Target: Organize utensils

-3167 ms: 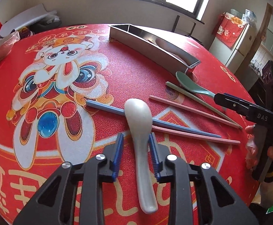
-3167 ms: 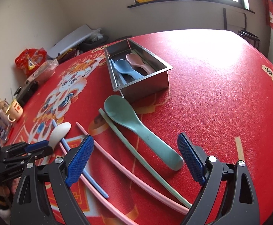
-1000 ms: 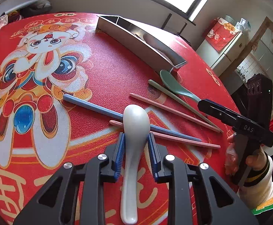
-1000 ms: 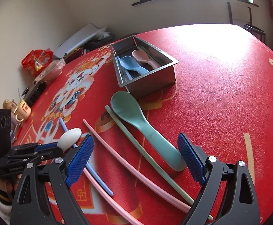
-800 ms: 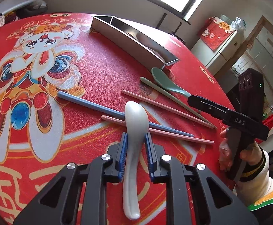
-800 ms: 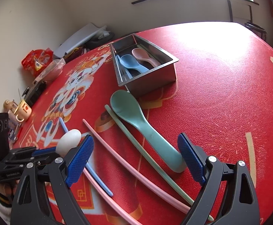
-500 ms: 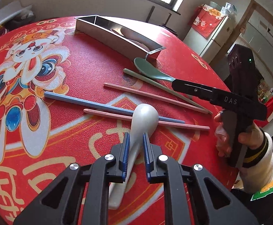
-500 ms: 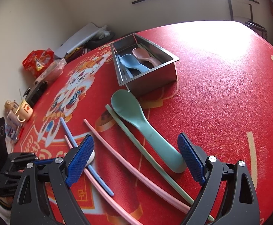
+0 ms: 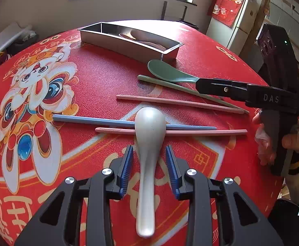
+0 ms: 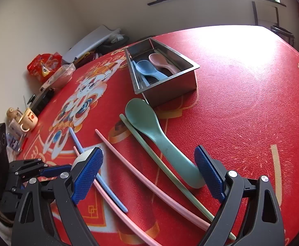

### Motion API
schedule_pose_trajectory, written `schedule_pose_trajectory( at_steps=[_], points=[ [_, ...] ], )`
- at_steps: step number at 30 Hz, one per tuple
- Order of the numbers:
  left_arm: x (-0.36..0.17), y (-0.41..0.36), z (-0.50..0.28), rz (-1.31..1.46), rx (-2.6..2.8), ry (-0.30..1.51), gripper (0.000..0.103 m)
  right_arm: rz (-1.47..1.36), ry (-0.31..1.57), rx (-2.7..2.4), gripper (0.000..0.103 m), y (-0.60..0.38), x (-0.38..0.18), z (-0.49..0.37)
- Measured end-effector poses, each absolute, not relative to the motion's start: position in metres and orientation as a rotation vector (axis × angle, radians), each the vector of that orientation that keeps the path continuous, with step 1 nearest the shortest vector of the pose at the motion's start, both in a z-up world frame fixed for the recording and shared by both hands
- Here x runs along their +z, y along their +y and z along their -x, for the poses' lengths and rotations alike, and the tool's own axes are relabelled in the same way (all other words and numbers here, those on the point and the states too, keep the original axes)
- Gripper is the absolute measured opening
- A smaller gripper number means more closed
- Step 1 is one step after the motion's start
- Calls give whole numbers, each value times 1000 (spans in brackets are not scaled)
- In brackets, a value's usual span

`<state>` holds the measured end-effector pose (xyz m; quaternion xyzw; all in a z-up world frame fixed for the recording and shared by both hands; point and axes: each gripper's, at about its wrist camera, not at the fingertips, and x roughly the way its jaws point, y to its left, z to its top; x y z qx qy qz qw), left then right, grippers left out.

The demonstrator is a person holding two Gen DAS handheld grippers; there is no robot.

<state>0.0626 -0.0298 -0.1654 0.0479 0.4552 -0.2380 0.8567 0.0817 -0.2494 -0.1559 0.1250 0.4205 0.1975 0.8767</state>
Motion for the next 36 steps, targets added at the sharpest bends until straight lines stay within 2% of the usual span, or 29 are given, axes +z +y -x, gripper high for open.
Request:
schedule_pose_trajectory(
  at_steps=[5,8,10,12,16,26,33,36],
  points=[
    [-167,-23,-80,42,-537,983,26,-271,876,413,88,-252,-156,-82],
    [-166,-26,-78,20,-500,958,24,-272,879,421,88,-252,-156,-82],
    [-161,-24,-76,15,-472,926,19,-272,881,425,88,-252,-156,-82],
    [-153,-19,-73,18,-460,896,8,-271,883,427,88,-252,-156,-83],
    [-151,-17,-66,-7,-475,919,3,-267,883,427,88,-250,-157,-83],
    [-159,-19,-50,-100,-445,927,10,-265,880,430,88,-248,-157,-83],
    [-151,-10,-43,-94,-411,920,30,-274,879,436,88,-249,-158,-84],
    [-147,-6,-37,-72,-413,915,31,-277,878,440,88,-249,-158,-83]
  ],
)
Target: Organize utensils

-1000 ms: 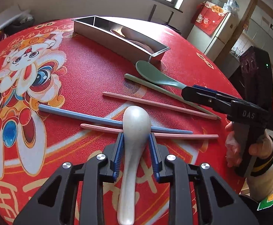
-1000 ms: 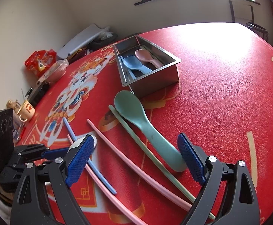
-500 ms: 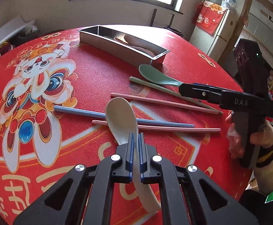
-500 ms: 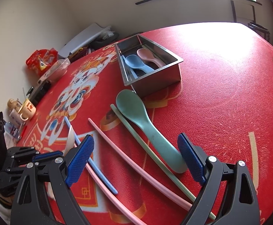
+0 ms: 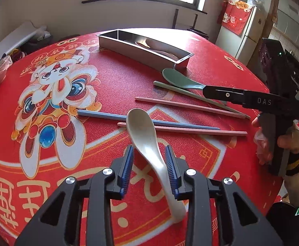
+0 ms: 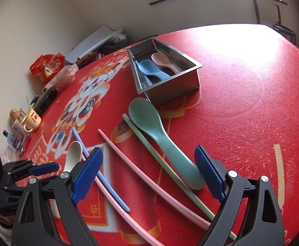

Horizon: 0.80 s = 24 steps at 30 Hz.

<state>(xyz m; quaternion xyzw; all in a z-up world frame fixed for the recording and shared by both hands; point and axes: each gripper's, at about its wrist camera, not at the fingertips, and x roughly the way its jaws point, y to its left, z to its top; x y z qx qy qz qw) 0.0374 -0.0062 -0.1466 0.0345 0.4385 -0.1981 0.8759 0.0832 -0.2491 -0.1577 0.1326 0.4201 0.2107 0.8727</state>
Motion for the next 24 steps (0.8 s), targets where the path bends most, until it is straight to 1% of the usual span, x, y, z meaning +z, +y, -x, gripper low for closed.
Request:
schedule_pose_trajectory(
  at_steps=[10,12,16,24],
  points=[
    [-165,12,-33,119,-412,992,31,-283,876,450,88,-250,-157,-82],
    [-166,11,-31,135,-432,1001,19,-284,876,451,88,-250,-157,-82],
    [-166,7,-22,131,-452,1002,15,-286,875,453,88,-250,-157,-82],
    [-164,3,-23,47,-366,947,14,-287,875,456,88,-250,-157,-82]
  ],
)
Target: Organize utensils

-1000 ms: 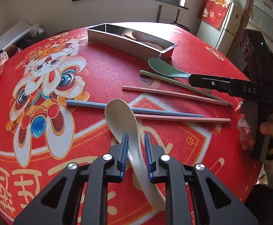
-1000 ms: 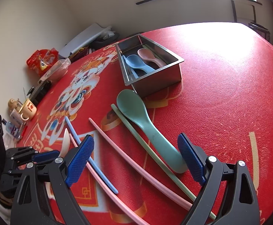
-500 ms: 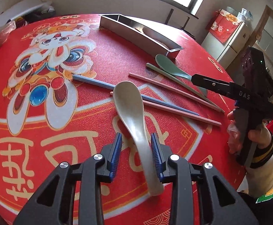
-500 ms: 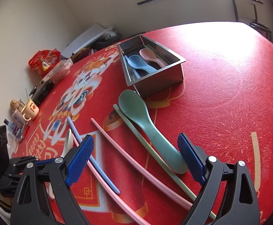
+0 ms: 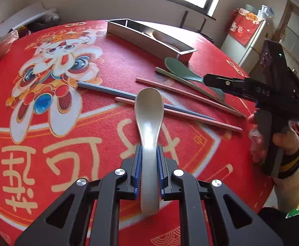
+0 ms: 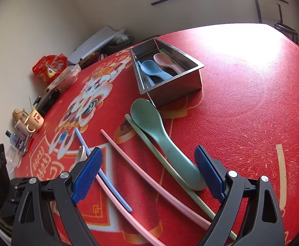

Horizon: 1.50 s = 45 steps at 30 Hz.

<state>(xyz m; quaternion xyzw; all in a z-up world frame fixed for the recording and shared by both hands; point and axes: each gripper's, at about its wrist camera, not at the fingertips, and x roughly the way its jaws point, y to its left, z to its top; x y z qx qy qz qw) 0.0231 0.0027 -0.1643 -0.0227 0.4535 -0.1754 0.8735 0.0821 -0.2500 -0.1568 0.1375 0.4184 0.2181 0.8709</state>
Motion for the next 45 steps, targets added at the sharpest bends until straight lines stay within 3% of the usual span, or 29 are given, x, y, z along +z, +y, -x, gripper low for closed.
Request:
schedule_pose_trajectory(
  at_steps=[14,15,16,21,29,36,45],
  points=[
    [-156,34,-41,69,-179,816,13,-210,883,598,87,-233,-149,-78],
    [-155,36,-40,77,-175,804,13,-172,887,619,83,-227,-148,-76],
    [-154,37,-38,84,-172,795,13,-126,893,638,69,-220,-146,-73],
    [-149,41,-34,100,-165,763,14,18,935,679,49,-200,-145,-66],
    [-147,41,-32,105,-178,749,14,96,939,641,47,-198,-137,-68],
    [-146,46,-31,140,-196,738,14,102,973,640,34,-194,-141,-84],
    [-144,47,-27,142,-199,718,14,170,996,638,30,-171,-149,-106]
  ],
)
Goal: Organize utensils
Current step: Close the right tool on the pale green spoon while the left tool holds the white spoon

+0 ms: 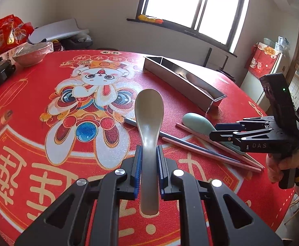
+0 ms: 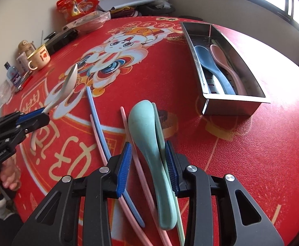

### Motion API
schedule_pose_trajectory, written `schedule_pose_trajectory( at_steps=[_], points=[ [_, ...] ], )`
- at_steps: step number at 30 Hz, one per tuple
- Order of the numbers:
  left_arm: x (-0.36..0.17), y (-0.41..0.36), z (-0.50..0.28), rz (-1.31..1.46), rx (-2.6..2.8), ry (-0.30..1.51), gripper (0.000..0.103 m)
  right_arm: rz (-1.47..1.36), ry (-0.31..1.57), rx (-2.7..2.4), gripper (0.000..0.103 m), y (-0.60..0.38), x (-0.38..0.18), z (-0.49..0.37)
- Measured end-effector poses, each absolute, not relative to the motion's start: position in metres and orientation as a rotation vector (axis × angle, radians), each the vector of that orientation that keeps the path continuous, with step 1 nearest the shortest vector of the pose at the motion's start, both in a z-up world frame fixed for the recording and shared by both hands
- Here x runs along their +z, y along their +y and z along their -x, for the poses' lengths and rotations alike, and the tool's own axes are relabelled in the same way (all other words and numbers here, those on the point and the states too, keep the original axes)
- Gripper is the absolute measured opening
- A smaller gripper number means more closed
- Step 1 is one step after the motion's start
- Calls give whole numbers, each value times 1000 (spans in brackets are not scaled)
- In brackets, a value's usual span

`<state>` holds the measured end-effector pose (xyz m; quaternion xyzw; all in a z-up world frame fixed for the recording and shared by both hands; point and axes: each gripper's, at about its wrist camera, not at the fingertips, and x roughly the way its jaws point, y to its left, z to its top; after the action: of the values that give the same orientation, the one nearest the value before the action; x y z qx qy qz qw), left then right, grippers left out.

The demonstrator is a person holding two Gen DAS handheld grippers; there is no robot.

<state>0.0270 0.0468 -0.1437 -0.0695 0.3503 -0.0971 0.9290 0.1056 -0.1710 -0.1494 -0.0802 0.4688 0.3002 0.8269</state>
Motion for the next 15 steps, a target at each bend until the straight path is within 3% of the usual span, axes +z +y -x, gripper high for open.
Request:
schedule_pose_trajectory(
  at_steps=[1,3,4,15],
  points=[
    [-143,47,-27,143,-199,716,14,184,993,635,21,-169,-149,-105],
    [-143,47,-26,148,-200,715,14,195,981,630,16,-167,-146,-103],
    [-143,48,-26,149,-200,715,14,199,975,640,7,-165,-145,-101],
    [-144,50,-28,164,-216,721,14,201,998,678,9,-172,-143,-85]
  ],
)
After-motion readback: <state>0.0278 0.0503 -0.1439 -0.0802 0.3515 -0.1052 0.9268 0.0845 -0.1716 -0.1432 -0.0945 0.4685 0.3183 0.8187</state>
